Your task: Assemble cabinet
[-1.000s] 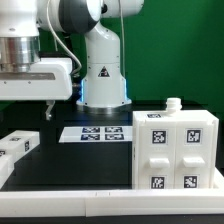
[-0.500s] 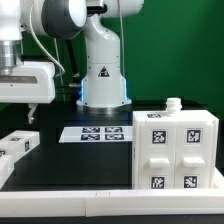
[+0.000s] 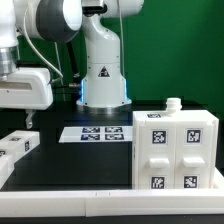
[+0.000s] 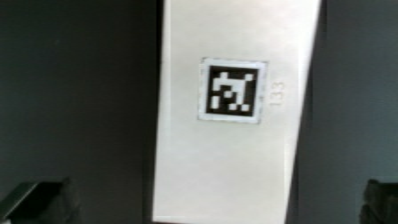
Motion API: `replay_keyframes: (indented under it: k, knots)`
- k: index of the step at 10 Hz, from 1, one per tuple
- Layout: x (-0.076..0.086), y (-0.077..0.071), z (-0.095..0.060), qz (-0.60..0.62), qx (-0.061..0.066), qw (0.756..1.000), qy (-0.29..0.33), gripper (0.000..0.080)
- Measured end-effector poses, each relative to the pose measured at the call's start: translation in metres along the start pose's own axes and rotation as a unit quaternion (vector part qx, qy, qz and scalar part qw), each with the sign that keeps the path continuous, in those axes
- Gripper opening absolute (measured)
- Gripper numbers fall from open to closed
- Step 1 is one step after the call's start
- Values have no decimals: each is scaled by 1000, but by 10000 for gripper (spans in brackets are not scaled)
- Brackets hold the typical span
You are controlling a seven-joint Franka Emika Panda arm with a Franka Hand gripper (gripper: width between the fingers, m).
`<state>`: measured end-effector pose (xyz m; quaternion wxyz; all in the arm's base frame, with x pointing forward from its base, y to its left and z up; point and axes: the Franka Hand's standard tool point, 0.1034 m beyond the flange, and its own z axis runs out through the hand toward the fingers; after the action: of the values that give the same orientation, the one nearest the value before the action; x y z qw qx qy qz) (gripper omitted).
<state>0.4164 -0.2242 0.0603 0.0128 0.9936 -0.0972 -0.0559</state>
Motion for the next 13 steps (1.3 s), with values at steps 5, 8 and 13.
replay_keyframes:
  k: [5,8,13]
  knots:
    - [-8,1,20,-17,-20,999,22,797]
    - [-12,0,29,-21,-23,999,17,797]
    - [-20,-1,54,-33,-34,999,9,797]
